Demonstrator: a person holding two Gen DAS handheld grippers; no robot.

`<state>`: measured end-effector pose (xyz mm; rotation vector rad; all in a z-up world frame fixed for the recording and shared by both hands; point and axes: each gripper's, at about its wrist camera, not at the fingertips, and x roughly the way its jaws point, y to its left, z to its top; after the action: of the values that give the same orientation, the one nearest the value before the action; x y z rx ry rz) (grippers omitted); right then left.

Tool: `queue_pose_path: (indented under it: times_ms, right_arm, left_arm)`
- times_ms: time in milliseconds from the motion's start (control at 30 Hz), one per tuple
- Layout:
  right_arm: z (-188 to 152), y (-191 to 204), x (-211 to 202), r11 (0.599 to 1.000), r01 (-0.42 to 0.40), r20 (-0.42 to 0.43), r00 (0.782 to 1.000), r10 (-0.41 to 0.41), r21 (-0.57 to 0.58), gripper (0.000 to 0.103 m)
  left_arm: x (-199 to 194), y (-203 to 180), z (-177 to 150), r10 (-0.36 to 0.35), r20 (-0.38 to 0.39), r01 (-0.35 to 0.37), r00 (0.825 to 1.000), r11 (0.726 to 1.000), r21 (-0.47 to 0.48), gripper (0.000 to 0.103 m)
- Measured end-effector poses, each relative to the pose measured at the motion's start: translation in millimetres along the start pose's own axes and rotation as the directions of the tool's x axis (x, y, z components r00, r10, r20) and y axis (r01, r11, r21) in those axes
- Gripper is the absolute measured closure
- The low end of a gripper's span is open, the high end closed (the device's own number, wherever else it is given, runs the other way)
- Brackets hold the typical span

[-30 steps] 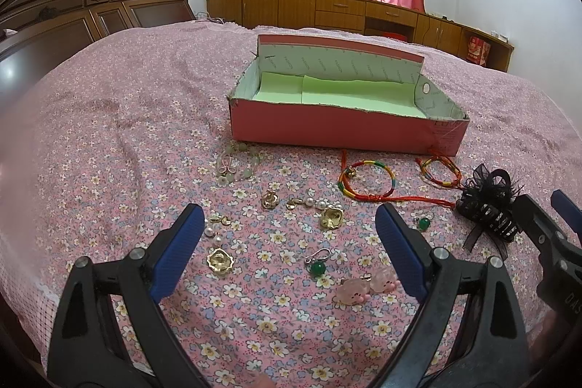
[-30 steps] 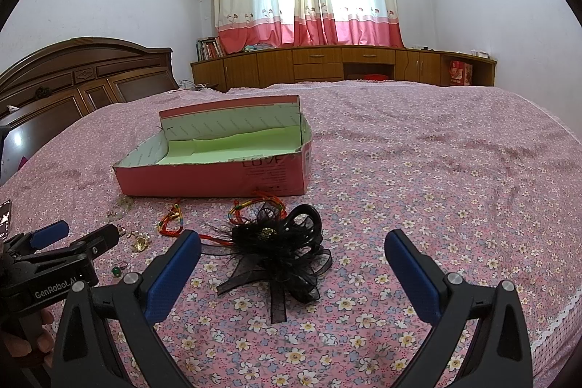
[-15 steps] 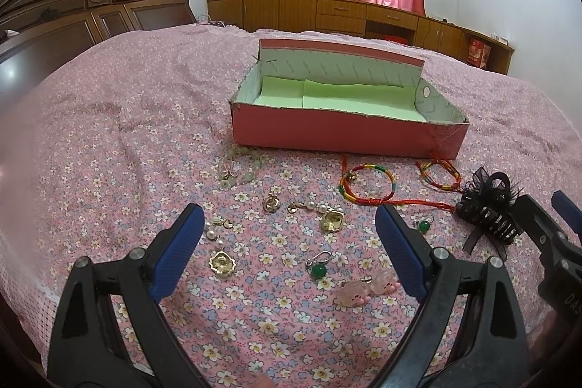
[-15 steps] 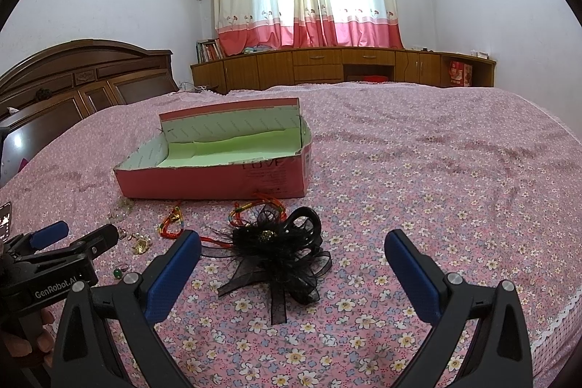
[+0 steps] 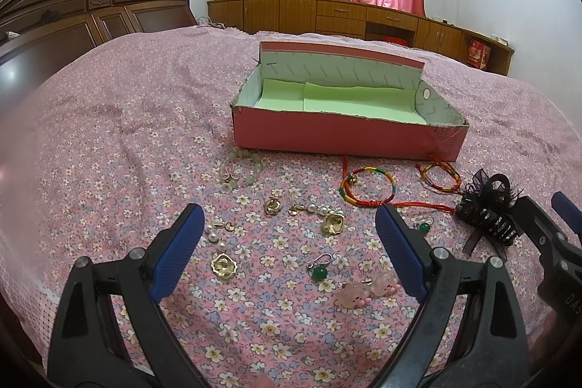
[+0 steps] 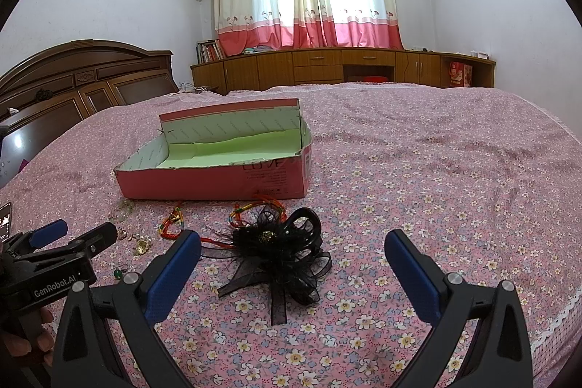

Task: Organize jewelry

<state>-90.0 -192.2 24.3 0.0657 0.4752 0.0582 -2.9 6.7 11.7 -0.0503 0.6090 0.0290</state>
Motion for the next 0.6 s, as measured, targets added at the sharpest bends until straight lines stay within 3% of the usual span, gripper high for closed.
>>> queue_pose_path:
  times_ms: [600]
  right_arm:
    - [13.2, 1.7, 4.9, 1.0, 0.01, -0.027, 1.0, -0.01, -0.014, 0.0]
  left_arm:
    - [3.3, 21.2, 15.5, 0.004, -0.023, -0.005, 1.0, 0.999, -0.034, 0.014]
